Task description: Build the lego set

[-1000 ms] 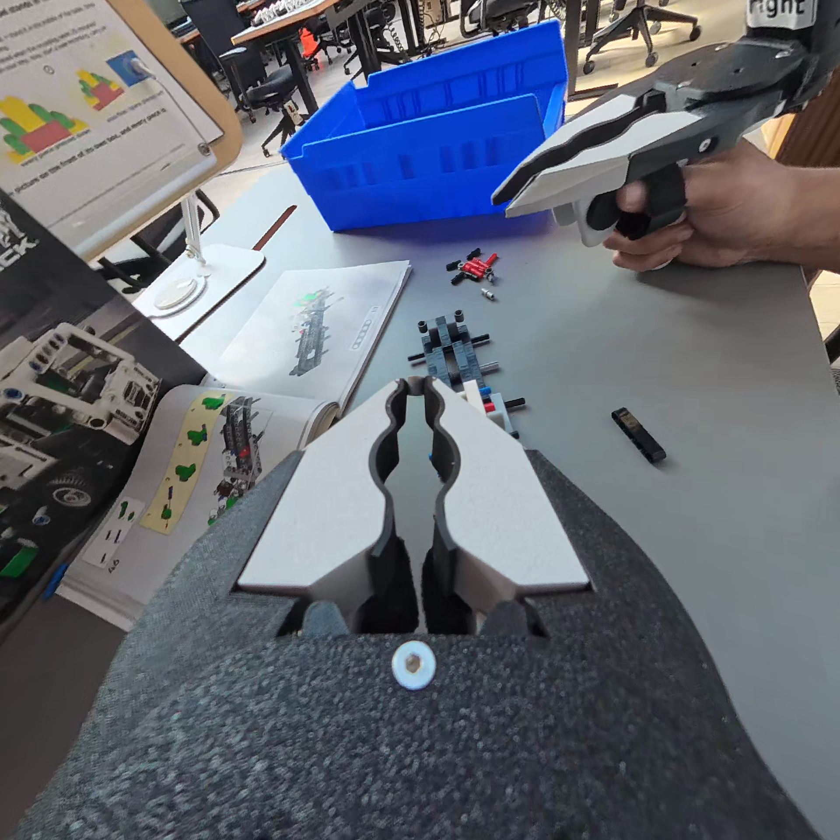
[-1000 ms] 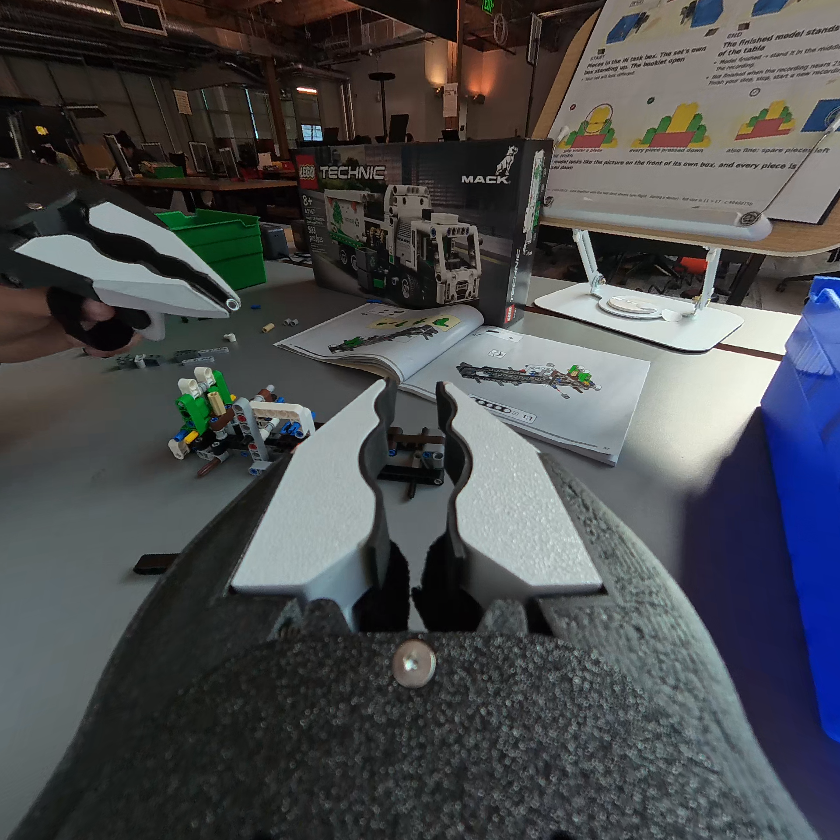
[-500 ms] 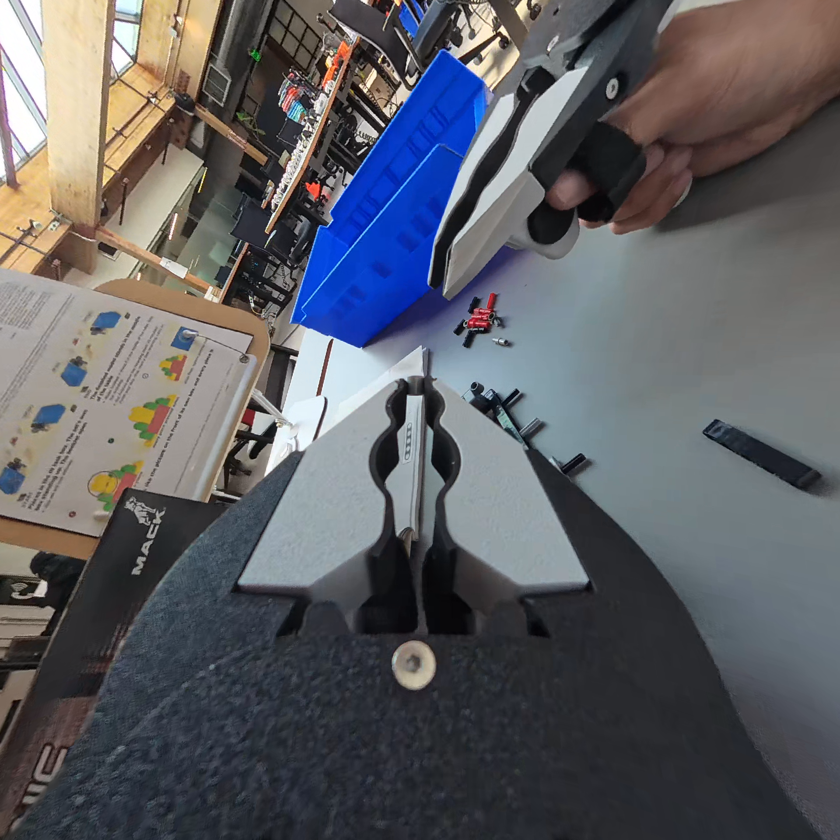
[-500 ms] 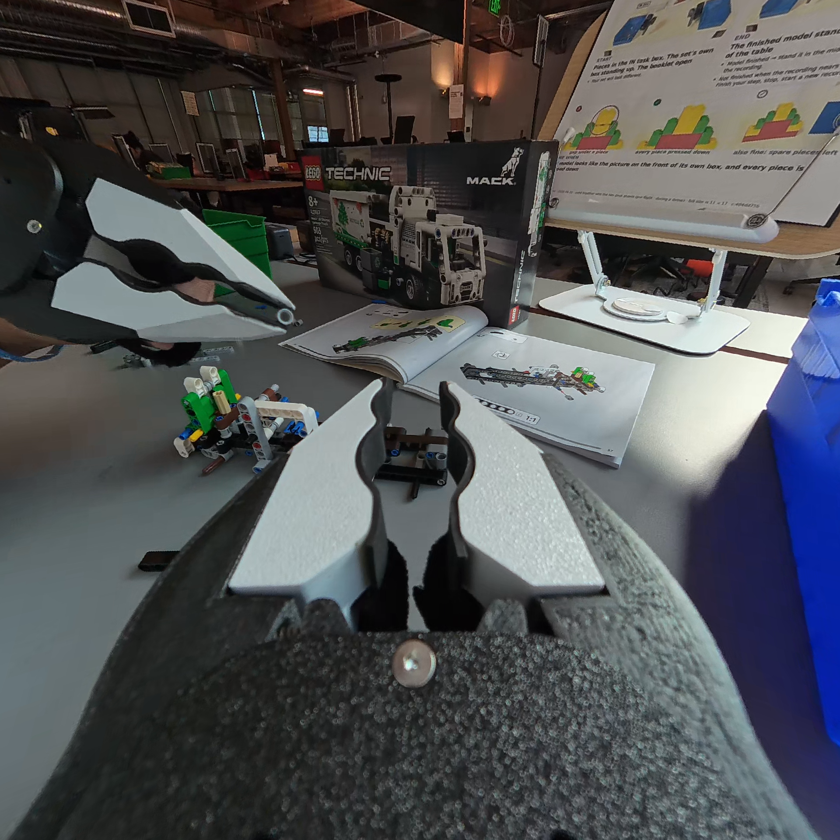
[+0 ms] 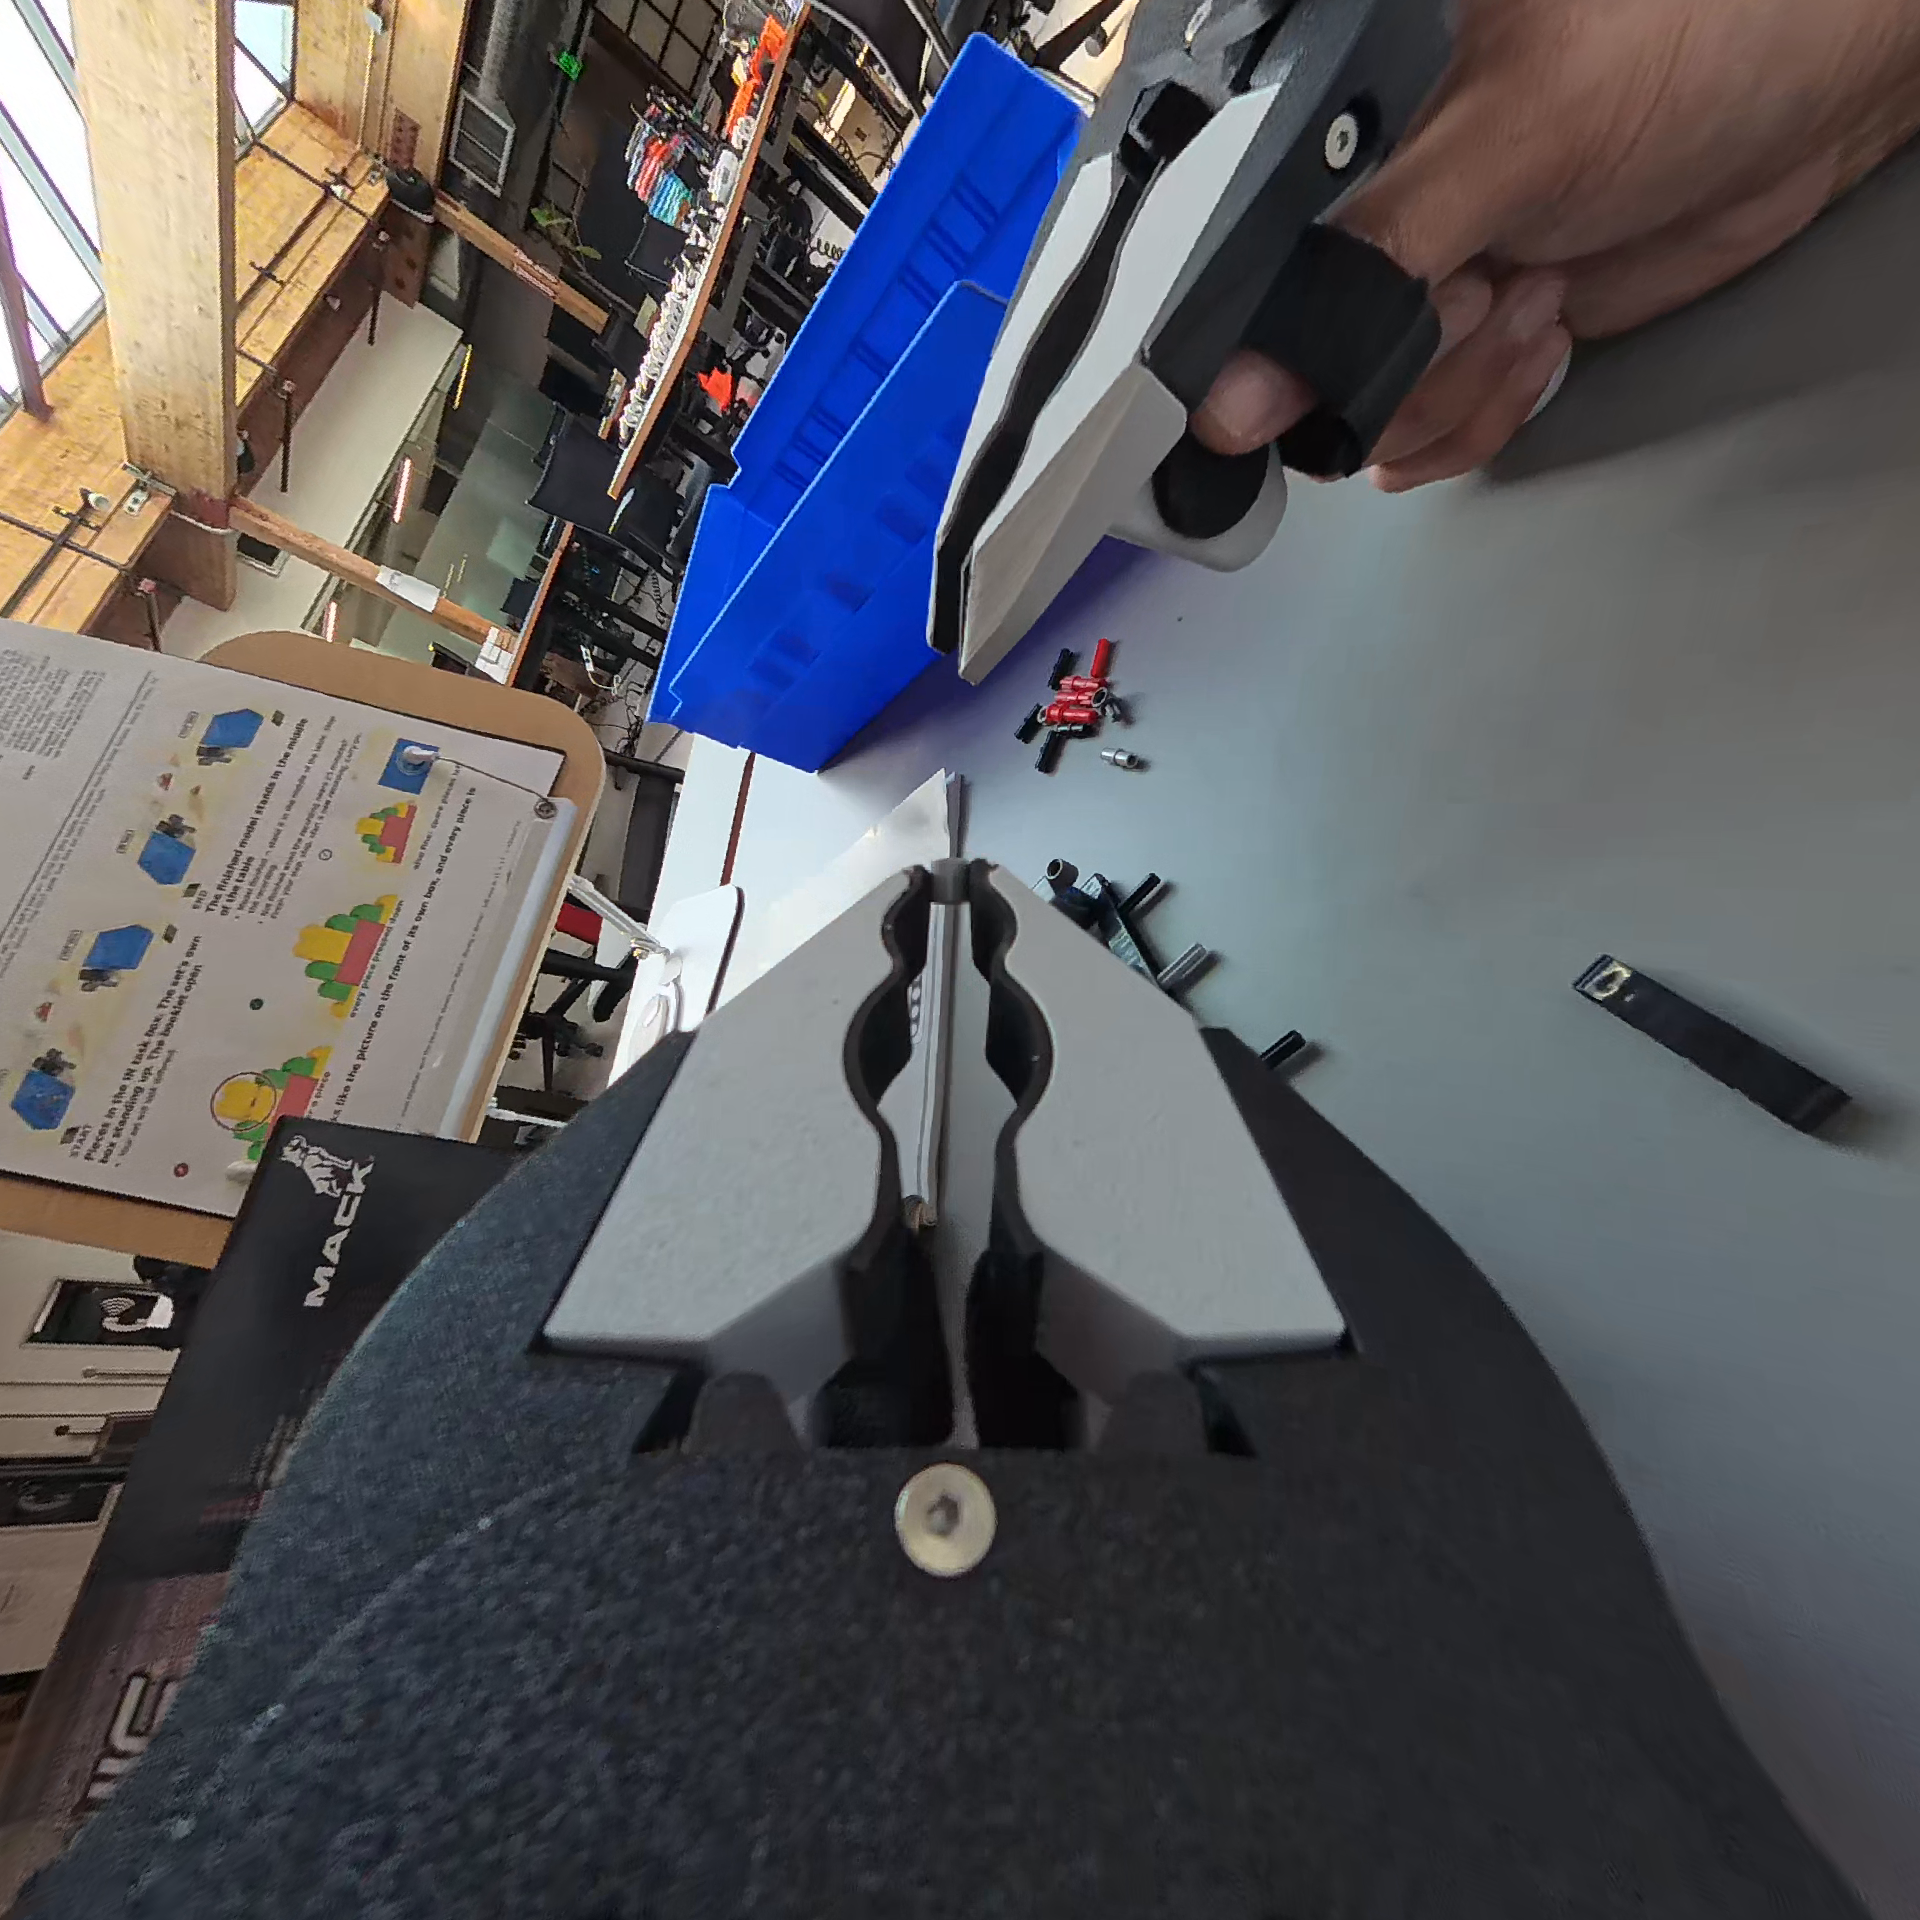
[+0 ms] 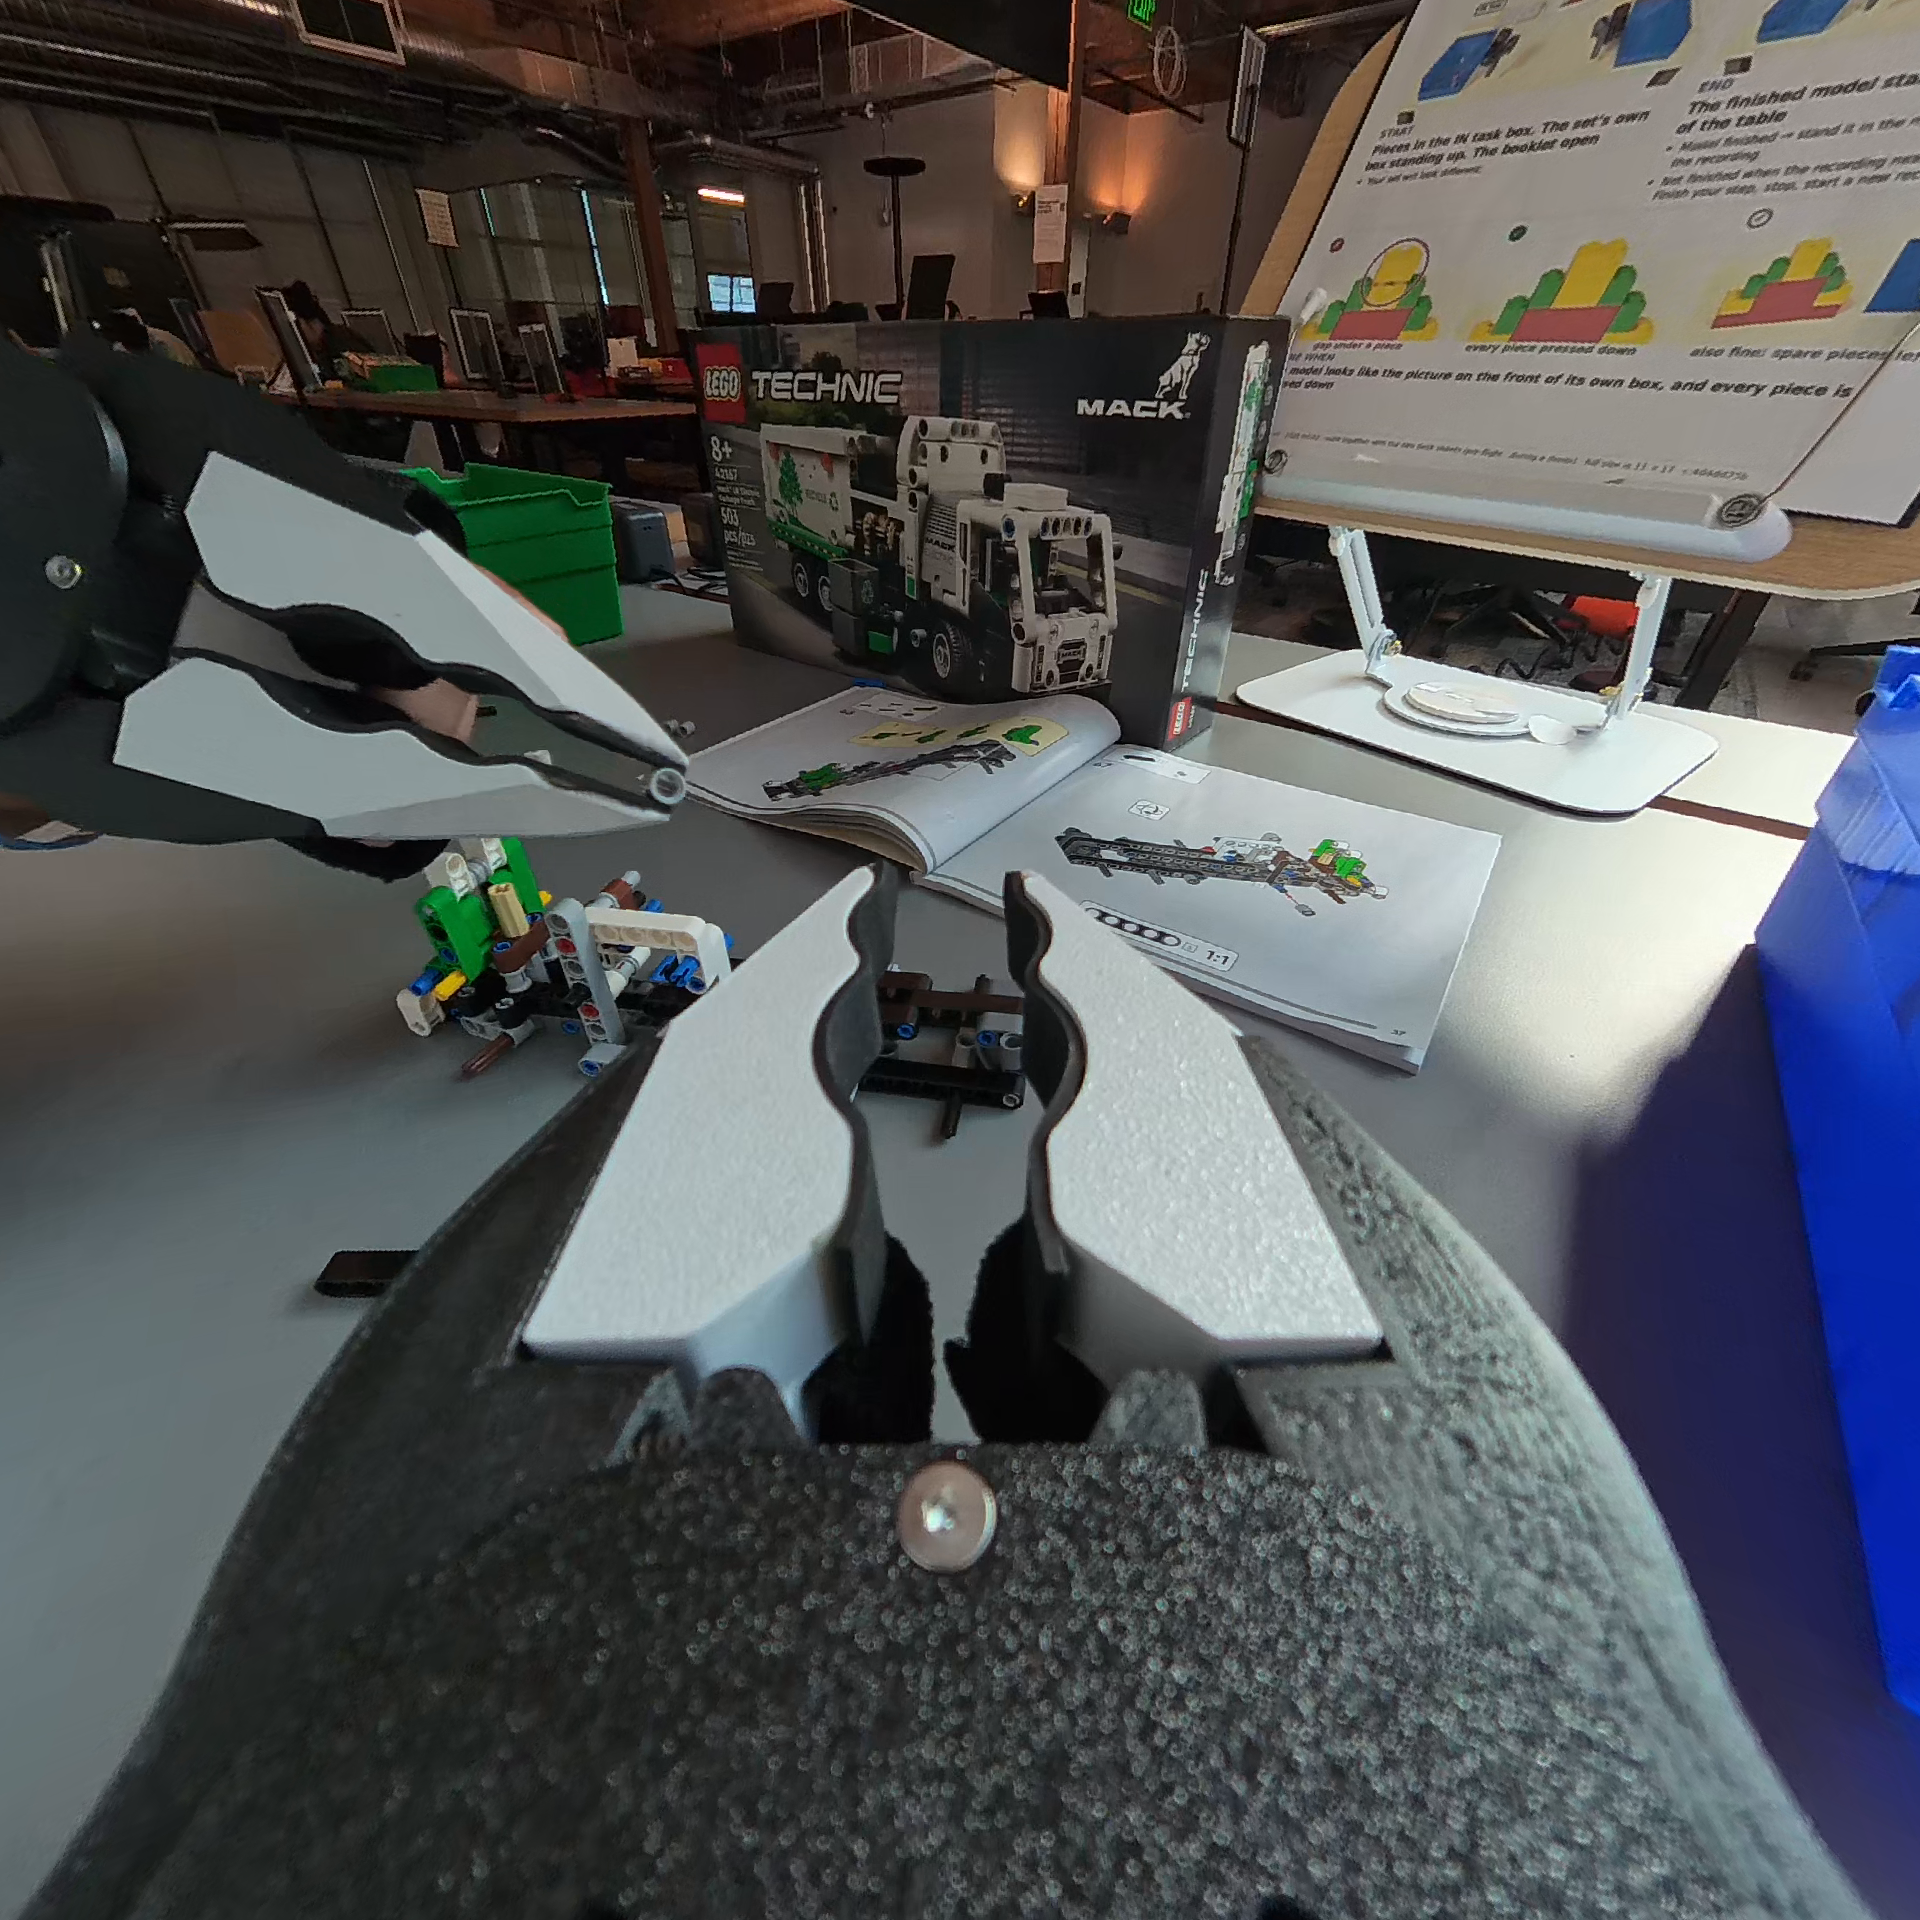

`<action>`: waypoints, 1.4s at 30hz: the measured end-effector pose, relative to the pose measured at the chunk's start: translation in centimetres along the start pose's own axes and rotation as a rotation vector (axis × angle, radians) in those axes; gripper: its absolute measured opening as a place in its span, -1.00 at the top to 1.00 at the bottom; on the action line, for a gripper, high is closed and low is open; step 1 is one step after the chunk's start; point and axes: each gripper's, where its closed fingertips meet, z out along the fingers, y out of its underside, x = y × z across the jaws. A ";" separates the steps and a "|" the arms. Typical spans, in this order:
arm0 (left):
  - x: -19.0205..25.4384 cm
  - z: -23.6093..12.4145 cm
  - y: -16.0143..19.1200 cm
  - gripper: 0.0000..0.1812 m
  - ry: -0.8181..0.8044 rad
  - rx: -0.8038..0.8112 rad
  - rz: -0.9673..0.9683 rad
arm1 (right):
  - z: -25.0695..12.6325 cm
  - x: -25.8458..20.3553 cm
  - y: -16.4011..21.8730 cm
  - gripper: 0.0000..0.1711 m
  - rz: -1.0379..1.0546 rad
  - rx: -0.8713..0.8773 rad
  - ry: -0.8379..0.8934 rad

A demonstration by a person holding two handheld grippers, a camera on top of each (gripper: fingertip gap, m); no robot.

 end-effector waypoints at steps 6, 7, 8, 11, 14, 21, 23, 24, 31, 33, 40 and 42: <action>0.3 -0.2 -0.2 0.94 0.032 0.014 -0.101 | 0.0 0.1 0.1 0.76 0.014 -0.005 -0.004; 0.3 -0.2 -0.3 0.94 0.036 0.019 -0.106 | 0.1 0.1 0.1 0.76 0.017 -0.005 -0.004; 0.4 -0.1 -0.3 0.95 0.041 0.019 -0.110 | 0.1 0.1 0.1 0.76 0.018 -0.006 -0.004; 0.7 0.0 -0.3 0.94 0.044 0.012 -0.111 | 0.0 0.1 0.0 0.77 0.013 -0.003 -0.001; 1.3 0.0 -0.3 0.95 0.068 0.003 -0.125 | 0.0 0.1 0.0 0.77 0.005 -0.002 0.001; 1.2 -0.6 0.3 0.95 0.063 -0.010 -0.163 | 0.1 0.1 0.1 0.76 0.015 -0.009 -0.004; 0.7 -0.9 0.5 0.95 0.053 -0.010 -0.193 | 0.1 0.2 0.1 0.76 0.018 -0.008 -0.004; 0.4 -1.0 0.7 0.94 0.047 -0.015 -0.198 | 0.1 0.2 0.1 0.76 0.019 -0.007 -0.004; -0.3 -1.5 1.6 0.94 0.029 -0.034 -0.285 | 0.1 0.1 0.1 0.76 0.006 -0.007 -0.001; -0.3 -1.3 2.1 0.94 0.021 -0.054 -0.292 | 0.1 0.1 0.1 0.76 0.008 -0.011 -0.003; -0.7 -1.3 2.2 0.94 0.010 -0.064 -0.275 | 0.1 0.2 0.1 0.76 0.018 -0.006 -0.002; -0.9 -1.6 2.3 0.94 0.000 -0.066 -0.284 | 0.0 0.1 0.0 0.76 0.011 -0.004 0.000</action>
